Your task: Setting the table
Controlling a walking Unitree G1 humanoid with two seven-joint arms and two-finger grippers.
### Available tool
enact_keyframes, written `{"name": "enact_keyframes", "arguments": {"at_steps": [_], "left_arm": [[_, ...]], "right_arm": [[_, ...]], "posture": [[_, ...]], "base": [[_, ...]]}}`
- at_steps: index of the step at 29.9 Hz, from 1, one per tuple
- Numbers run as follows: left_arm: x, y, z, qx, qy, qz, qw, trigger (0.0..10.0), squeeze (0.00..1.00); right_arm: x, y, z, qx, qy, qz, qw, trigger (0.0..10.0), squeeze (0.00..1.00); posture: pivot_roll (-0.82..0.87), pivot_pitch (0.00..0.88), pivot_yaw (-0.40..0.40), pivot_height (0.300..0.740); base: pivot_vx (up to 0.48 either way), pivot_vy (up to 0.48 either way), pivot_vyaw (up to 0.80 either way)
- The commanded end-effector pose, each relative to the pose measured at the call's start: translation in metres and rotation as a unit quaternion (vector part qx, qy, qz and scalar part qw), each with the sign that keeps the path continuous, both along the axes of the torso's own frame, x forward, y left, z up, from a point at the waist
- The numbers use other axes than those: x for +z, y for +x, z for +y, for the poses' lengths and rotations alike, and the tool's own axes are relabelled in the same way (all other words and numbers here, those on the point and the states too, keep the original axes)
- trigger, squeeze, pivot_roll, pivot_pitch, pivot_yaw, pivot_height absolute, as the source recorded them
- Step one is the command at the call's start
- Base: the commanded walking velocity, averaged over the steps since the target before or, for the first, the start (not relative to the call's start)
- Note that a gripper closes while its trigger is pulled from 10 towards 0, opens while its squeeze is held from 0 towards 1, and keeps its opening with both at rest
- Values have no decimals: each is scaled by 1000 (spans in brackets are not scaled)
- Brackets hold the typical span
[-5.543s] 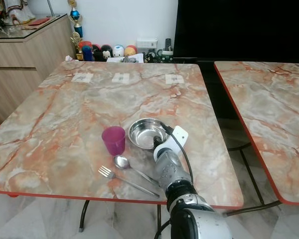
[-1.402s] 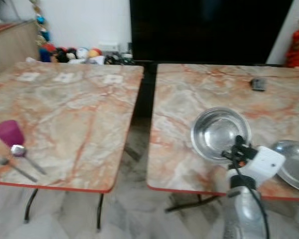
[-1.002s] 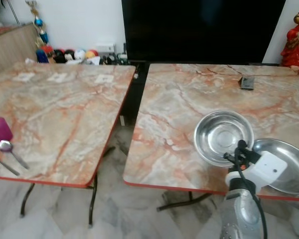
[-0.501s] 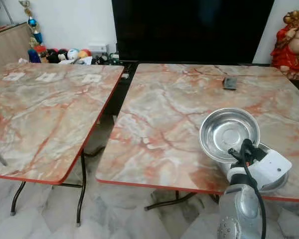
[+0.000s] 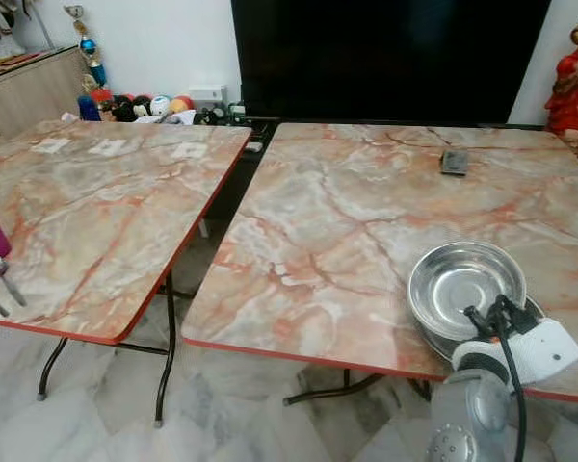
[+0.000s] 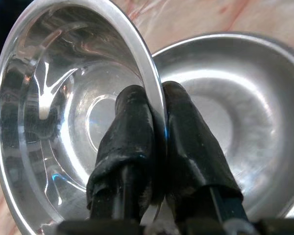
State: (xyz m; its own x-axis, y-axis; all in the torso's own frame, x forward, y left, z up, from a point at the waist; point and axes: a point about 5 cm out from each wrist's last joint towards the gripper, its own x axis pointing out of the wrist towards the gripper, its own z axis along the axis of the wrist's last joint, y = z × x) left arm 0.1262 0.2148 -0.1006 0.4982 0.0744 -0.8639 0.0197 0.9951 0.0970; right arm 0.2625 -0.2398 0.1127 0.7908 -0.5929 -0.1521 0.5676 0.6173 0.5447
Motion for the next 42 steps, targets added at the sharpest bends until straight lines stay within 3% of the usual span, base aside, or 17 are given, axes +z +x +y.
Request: {"name": "enact_keyframes", "arguments": {"at_steps": [1,8,13,18,29,36,37,38,42], "left_arm": [[1,1,7,-2,8,7,1000,10000,0],[4,2,19,1,13,4,1000,10000,0],[5,6,16,1,12,-1,1000,10000,0],[3,10,2,-6,6,-4,1000,10000,0],[5,9,12,-4,10,-2,1000,10000,0],[3,5,9,-3,10,0,1000,10000,0],[3,4,9,-3,10,0,1000,10000,0],[3,4,9,-3,10,0,1000,10000,0],[4,4,12,-2,11,0,1000,10000,0]], "right_arm": [[2,0,1,-10,13,-5,1000,10000,0],[-1,-1,-3,-51,69,2,996,10000,0],[-6,-2,-5,-66,98,6,993,10000,0],[-8,-1,-7,-76,108,8,991,10000,0],[-7,2,-15,-96,127,1,987,10000,0],[-8,6,-14,-97,137,-1,986,10000,0],[-8,6,-15,-100,137,-2,985,10000,227],[-8,7,-16,-101,138,-2,985,10000,376],[-7,7,-18,-107,130,-1,986,10000,369]], "posture": [[-39,19,39,740],[-38,19,38,740],[-35,20,38,740],[-34,20,38,740],[-32,22,43,740],[-28,22,43,740],[-28,22,44,740],[-28,22,44,740],[-29,22,46,740]], "base": [[0,0,0],[0,0,0],[0,0,0],[0,0,0],[0,0,0],[0,0,0],[0,0,0],[0,0,0],[0,0,0]]}}
